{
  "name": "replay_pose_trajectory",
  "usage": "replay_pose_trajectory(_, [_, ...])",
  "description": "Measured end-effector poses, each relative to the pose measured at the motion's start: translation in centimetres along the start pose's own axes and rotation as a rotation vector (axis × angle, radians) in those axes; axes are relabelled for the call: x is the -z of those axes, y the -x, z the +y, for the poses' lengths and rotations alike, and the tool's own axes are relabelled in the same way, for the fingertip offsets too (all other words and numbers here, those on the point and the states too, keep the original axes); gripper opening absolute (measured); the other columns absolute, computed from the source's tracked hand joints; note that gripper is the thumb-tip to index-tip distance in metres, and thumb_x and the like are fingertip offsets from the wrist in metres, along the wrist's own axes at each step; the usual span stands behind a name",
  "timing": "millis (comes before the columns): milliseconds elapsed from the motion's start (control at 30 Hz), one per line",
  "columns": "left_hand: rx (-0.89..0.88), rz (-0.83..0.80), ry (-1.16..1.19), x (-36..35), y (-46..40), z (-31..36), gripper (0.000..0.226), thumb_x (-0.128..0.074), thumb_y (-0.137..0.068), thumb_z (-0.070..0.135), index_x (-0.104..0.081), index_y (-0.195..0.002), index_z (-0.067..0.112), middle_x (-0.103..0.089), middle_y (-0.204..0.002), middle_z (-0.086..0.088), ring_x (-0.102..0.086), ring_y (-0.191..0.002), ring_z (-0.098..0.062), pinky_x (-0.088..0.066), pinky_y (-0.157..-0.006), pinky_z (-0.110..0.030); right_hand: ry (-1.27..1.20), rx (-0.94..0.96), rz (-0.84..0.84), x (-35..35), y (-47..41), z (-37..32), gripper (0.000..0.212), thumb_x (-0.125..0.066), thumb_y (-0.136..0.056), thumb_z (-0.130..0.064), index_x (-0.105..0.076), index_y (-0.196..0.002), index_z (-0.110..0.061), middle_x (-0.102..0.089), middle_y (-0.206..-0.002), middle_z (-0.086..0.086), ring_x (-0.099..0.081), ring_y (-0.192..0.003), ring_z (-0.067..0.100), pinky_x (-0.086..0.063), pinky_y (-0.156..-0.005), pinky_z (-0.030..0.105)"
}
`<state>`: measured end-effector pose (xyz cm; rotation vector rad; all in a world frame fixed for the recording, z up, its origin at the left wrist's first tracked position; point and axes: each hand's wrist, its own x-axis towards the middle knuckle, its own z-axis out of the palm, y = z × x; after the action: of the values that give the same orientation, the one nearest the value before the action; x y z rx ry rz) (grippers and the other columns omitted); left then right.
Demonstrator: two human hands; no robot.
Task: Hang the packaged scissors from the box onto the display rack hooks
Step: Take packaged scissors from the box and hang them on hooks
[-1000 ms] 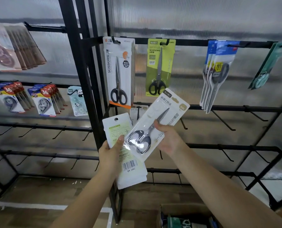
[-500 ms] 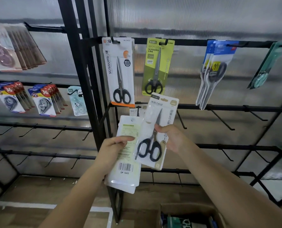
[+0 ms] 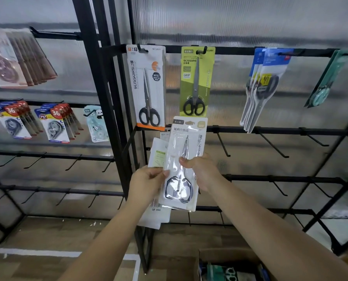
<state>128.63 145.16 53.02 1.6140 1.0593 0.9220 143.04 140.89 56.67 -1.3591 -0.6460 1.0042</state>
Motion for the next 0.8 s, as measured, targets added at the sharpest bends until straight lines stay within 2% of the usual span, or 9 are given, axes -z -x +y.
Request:
replay_pose_trajectory(67, [-0.059,0.063,-0.196,-0.2,-0.2,-0.2,0.018,-0.067,-0.087,0.021,-0.075,-0.101,0.012,-0.067,-0.104,-0.004,-0.063,-0.093,-0.020,-0.051,-0.086,-0.033,0.040,0.022,0.029,-0.2,0.5,-0.1,0.015,-0.065,-0.085,0.003,-0.057,-0.083,-0.011,-0.063,-0.082,-0.002,-0.059,-0.072,0.012,-0.043,-0.056,0.018])
replay_pose_trajectory(133, [-0.095,0.101,-0.281,-0.5,-0.2,-0.2,0.021,-0.065,-0.088,0.023,-0.073,-0.104,0.012,-0.064,-0.105,-0.003,-0.061,-0.096,-0.020,-0.049,-0.085,-0.031,0.086,0.049,0.036,-0.4,0.7,-0.1,0.015,-0.063,-0.087,0.000,-0.062,-0.100,-0.005,-0.066,-0.091,0.002,-0.056,-0.067,0.004,-0.039,-0.049,0.013])
replay_pose_trajectory(200, [-0.085,0.115,-0.303,-0.6,-0.2,0.1,0.024,-0.064,-0.089,0.025,-0.072,-0.106,0.011,-0.063,-0.106,-0.001,-0.060,-0.096,-0.020,-0.049,-0.084,-0.031,0.138,0.070,0.050,-0.8,0.9,0.0,0.023,-0.062,-0.088,-0.001,-0.064,-0.110,-0.003,-0.068,-0.106,0.010,-0.058,-0.069,0.005,-0.040,-0.049,0.012])
replay_pose_trajectory(267, [-0.056,0.096,-0.355,-0.5,-0.2,0.3,0.026,-0.062,-0.090,0.027,-0.071,-0.110,0.013,-0.062,-0.111,-0.001,-0.059,-0.097,-0.020,-0.047,-0.081,-0.031,0.189,0.070,0.069,-0.9,1.0,0.0,0.024,-0.062,-0.088,-0.003,-0.063,-0.112,-0.004,-0.067,-0.111,0.011,-0.058,-0.072,0.007,-0.038,-0.049,0.012])
replay_pose_trajectory(400, [-0.052,0.027,-0.551,-0.4,-0.1,0.4,0.025,-0.053,-0.093,0.015,-0.070,-0.109,0.019,-0.057,-0.122,0.002,-0.058,-0.100,-0.020,-0.042,-0.077,-0.023,0.205,0.058,0.092,-1.0,1.0,0.2,0.029,-0.062,-0.088,-0.004,-0.060,-0.117,-0.005,-0.063,-0.120,0.011,-0.061,-0.099,0.024,-0.038,-0.054,0.015])
replay_pose_trajectory(467, [-0.063,0.025,-0.582,-0.4,0.0,0.2,0.025,-0.052,-0.093,0.014,-0.070,-0.108,0.020,-0.057,-0.122,0.001,-0.058,-0.101,-0.020,-0.042,-0.077,-0.022,0.216,0.057,0.108,-1.2,1.0,0.4,0.030,-0.062,-0.088,-0.004,-0.060,-0.118,-0.004,-0.063,-0.121,0.013,-0.061,-0.104,0.026,-0.038,-0.055,0.016])
replay_pose_trajectory(600, [-0.089,0.043,-0.625,-0.6,0.0,0.1,0.023,-0.051,-0.095,0.018,-0.069,-0.109,0.020,-0.056,-0.120,0.000,-0.058,-0.103,-0.022,-0.041,-0.075,-0.021,0.205,0.051,0.113,-1.2,0.9,0.6,0.028,-0.062,-0.088,-0.004,-0.060,-0.116,-0.002,-0.063,-0.119,0.013,-0.061,-0.096,0.023,-0.039,-0.054,0.016])
replay_pose_trajectory(700, [-0.135,0.053,-0.639,-0.6,0.2,0.2,0.022,-0.050,-0.096,0.020,-0.069,-0.108,0.020,-0.055,-0.116,0.000,-0.058,-0.101,-0.021,-0.040,-0.071,-0.020,0.197,0.056,0.110,-1.0,0.5,0.9,0.026,-0.062,-0.088,-0.003,-0.061,-0.114,-0.002,-0.064,-0.119,0.012,-0.062,-0.097,0.023,-0.041,-0.057,0.017])
replay_pose_trajectory(800, [-0.157,0.047,-0.610,-0.3,0.3,0.1,0.021,-0.053,-0.095,0.019,-0.071,-0.105,0.021,-0.056,-0.112,0.003,-0.058,-0.099,-0.018,-0.039,-0.072,-0.018,0.166,0.040,0.096,-0.6,0.4,0.8,0.023,-0.062,-0.087,-0.001,-0.062,-0.109,-0.006,-0.066,-0.113,0.009,-0.061,-0.084,0.017,-0.041,-0.056,0.019])
